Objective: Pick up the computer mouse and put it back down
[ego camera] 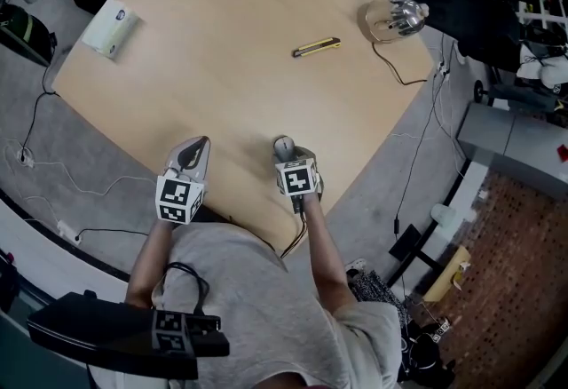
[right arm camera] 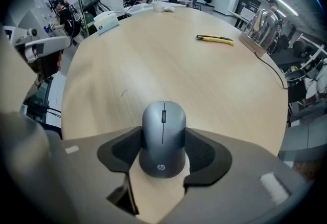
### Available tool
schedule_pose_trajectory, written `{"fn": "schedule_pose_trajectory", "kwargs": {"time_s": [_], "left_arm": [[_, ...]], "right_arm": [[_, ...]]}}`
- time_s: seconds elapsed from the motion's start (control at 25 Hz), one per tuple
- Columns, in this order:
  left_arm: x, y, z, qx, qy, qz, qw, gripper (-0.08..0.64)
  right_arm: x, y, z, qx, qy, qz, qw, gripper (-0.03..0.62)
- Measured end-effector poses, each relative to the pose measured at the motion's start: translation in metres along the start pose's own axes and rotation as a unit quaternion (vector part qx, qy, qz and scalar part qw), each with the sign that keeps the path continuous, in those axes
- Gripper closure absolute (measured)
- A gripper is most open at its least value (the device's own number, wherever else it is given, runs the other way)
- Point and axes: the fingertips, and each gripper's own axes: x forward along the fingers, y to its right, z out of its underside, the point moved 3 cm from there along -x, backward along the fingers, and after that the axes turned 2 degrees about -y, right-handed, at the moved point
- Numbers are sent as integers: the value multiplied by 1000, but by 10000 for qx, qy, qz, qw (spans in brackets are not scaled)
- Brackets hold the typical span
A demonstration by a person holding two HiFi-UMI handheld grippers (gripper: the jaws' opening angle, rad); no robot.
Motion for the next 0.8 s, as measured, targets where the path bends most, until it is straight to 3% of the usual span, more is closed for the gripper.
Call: {"fn": "schedule_pose_trajectory", "kwargs": {"time_s": [0.8], "left_arm": [[5, -2, 1, -28, -50, 3, 10000, 540]], "right_arm": [[6, 0, 1, -87, -276, -42, 9996, 321]]}}
